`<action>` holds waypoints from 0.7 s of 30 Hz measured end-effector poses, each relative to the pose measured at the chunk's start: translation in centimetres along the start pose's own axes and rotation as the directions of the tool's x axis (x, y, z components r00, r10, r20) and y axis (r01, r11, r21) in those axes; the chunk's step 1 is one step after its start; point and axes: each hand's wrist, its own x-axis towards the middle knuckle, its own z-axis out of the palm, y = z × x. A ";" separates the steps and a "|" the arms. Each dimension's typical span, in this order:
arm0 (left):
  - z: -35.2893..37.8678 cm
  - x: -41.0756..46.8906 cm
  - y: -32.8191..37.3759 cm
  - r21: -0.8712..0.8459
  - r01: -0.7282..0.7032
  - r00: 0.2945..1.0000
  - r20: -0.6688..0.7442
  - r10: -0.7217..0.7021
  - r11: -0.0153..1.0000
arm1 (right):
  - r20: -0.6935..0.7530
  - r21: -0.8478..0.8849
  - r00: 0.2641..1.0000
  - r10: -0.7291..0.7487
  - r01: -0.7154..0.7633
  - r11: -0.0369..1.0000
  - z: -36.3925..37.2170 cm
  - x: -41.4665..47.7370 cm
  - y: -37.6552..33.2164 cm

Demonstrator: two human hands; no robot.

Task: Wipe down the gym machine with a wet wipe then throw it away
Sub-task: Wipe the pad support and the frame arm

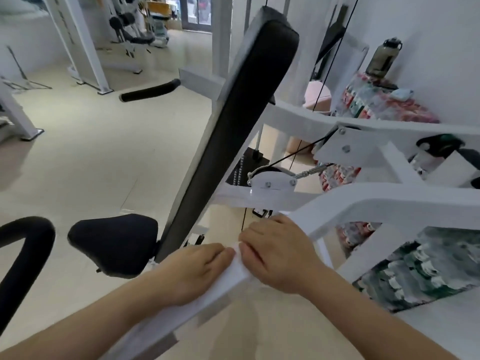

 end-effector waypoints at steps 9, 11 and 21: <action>0.2 8.8 5.6 -0.027 0.005 0.994 -0.111 -0.008 1.000 | 0.186 0.247 0.911 0.369 -0.407 0.879 -2.8 4.5 16.1; -0.4 10.3 5.9 -0.275 0.061 0.982 -0.153 -0.106 0.960 | 0.185 0.498 0.894 0.407 -0.443 0.746 -3.2 6.9 16.3; -0.4 20.6 4.1 -0.729 0.182 0.881 -0.177 -0.438 0.660 | 0.475 0.573 0.868 0.146 -0.431 0.697 2.0 14.7 17.1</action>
